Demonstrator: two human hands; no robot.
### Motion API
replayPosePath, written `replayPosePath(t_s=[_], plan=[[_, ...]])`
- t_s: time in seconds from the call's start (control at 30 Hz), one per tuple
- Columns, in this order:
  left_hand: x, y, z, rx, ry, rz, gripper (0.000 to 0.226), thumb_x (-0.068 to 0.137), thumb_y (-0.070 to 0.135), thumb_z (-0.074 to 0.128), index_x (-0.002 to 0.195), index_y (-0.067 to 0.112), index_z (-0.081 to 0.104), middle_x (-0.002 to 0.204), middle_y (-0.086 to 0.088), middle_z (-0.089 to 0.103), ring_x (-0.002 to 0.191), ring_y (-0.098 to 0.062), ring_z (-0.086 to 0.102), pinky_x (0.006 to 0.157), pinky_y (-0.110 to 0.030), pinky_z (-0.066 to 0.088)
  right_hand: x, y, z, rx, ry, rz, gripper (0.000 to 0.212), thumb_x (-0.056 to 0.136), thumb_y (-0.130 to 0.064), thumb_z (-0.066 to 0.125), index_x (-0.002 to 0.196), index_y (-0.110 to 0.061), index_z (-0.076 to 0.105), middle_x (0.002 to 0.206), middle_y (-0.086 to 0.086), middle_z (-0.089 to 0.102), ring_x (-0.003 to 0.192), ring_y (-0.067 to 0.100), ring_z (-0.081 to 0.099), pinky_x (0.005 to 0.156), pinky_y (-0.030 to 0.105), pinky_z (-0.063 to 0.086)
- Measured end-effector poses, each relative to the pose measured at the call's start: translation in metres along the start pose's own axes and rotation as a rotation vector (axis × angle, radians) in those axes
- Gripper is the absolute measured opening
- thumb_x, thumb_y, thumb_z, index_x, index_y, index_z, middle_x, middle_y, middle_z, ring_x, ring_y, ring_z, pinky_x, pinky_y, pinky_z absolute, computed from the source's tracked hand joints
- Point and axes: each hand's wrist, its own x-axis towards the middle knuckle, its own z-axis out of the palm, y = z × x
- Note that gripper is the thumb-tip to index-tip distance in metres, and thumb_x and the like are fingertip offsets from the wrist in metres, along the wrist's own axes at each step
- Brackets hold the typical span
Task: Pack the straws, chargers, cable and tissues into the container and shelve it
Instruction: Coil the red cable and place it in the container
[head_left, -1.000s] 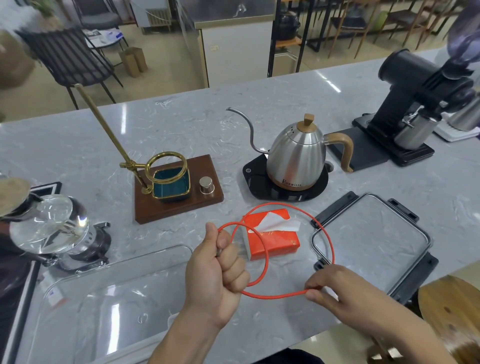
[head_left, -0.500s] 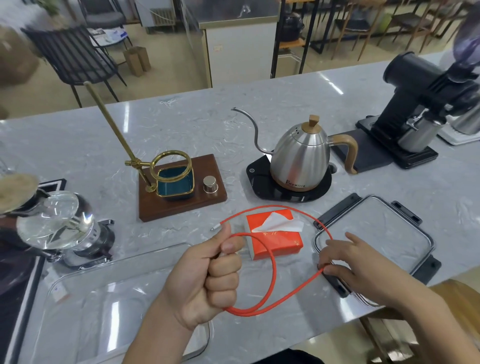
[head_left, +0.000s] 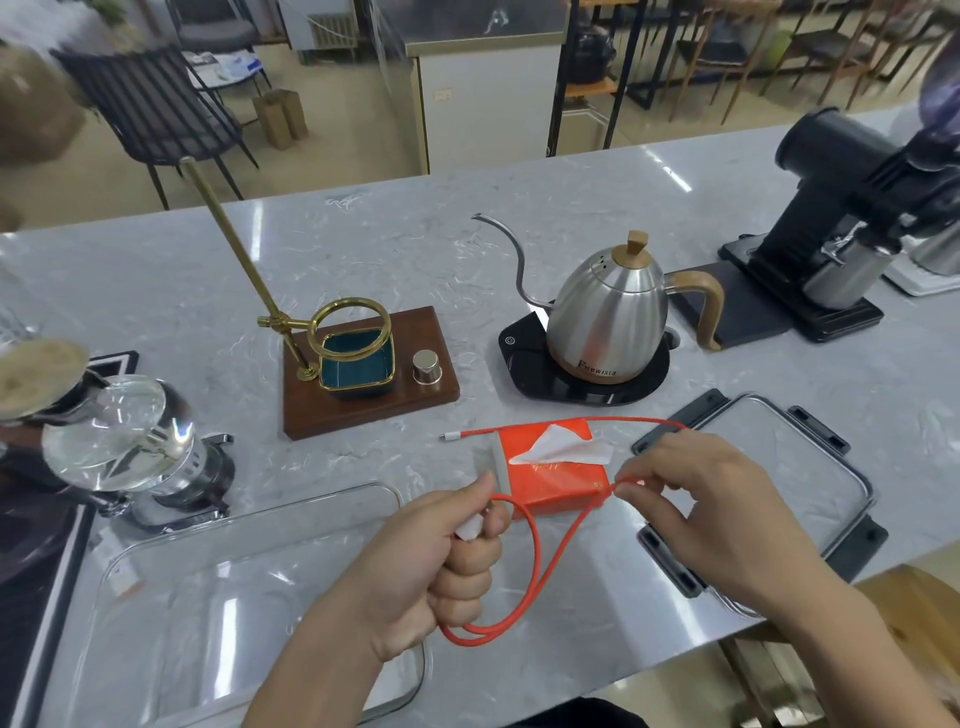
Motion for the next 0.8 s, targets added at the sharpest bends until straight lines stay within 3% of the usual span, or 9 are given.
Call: replayPosePath(t_s=[0.2, 0.3, 0.4, 0.53, 0.6, 0.7, 0.8], plan=[[-0.004, -0.001, 0.009, 0.122, 0.065, 0.129, 0.037, 0.087, 0.046, 0.051, 0.073, 0.013, 0.053, 0.053, 0.003, 0.015, 0.045, -0.011, 0.007, 0.046, -0.022, 0.006, 0.003, -0.034, -0.003, 0.074, 0.228, 0.145, 0.003, 0.081, -0.028, 0.069, 0.079, -0.029, 0.070, 0.061, -0.012, 0.056, 0.056, 0.010, 0.050, 0.054, 0.025, 0.043], [-0.006, -0.002, 0.016, 0.220, 0.128, 0.233, 0.039, 0.089, 0.044, 0.049, 0.069, 0.012, 0.059, 0.052, 0.002, 0.017, 0.049, -0.013, 0.008, 0.045, -0.021, 0.010, 0.004, -0.046, -0.002, 0.235, 0.282, 0.273, 0.016, 0.082, -0.020, 0.076, 0.074, -0.032, 0.070, 0.057, -0.007, 0.062, 0.053, 0.015, 0.055, 0.052, 0.026, 0.044], [-0.008, -0.003, 0.021, 0.297, 0.157, 0.299, 0.044, 0.095, 0.042, 0.045, 0.065, 0.013, 0.059, 0.050, 0.003, 0.021, 0.046, -0.012, 0.013, 0.044, -0.021, 0.014, 0.005, -0.053, -0.003, 0.449, 0.269, 0.383, 0.020, 0.081, -0.015, 0.075, 0.070, -0.031, 0.070, 0.056, -0.007, 0.065, 0.047, 0.009, 0.053, 0.047, 0.017, 0.042], [-0.004, -0.010, 0.020, 0.475, 0.202, 0.412, 0.050, 0.092, 0.054, 0.045, 0.064, 0.017, 0.064, 0.048, 0.008, 0.026, 0.044, -0.008, 0.023, 0.046, -0.022, 0.023, 0.008, -0.058, -0.008, 0.666, 0.196, 0.450, 0.014, 0.084, -0.013, 0.073, 0.072, -0.020, 0.072, 0.051, -0.006, 0.061, 0.043, 0.004, 0.046, 0.046, 0.013, 0.036], [-0.002, -0.015, 0.019, 0.610, 0.224, 0.501, 0.051, 0.094, 0.057, 0.044, 0.072, 0.019, 0.070, 0.048, 0.011, 0.028, 0.046, -0.008, 0.027, 0.049, -0.021, 0.026, 0.007, -0.058, -0.010, 0.846, 0.151, 0.486, 0.009, 0.082, -0.017, 0.073, 0.075, -0.012, 0.073, 0.051, -0.004, 0.057, 0.043, 0.009, 0.043, 0.045, 0.017, 0.035], [0.001, -0.022, 0.019, 0.801, 0.257, 0.608, 0.045, 0.096, 0.055, 0.041, 0.084, 0.026, 0.074, 0.046, 0.010, 0.030, 0.046, -0.005, 0.032, 0.050, -0.019, 0.026, 0.006, -0.055, -0.012, 1.029, 0.080, 0.515, 0.026, 0.081, -0.026, 0.064, 0.082, -0.001, 0.071, 0.055, 0.013, 0.045, 0.049, 0.017, 0.038, 0.049, 0.019, 0.035], [0.004, -0.026, 0.020, 0.965, 0.291, 0.679, 0.060, 0.096, 0.061, 0.032, 0.093, 0.015, 0.071, 0.047, 0.010, 0.036, 0.047, -0.007, 0.036, 0.051, -0.021, 0.027, 0.004, -0.056, -0.014, 1.139, 0.002, 0.509, 0.033, 0.083, -0.022, 0.057, 0.089, 0.008, 0.068, 0.061, 0.018, 0.045, 0.056, 0.015, 0.044, 0.053, 0.017, 0.037]])
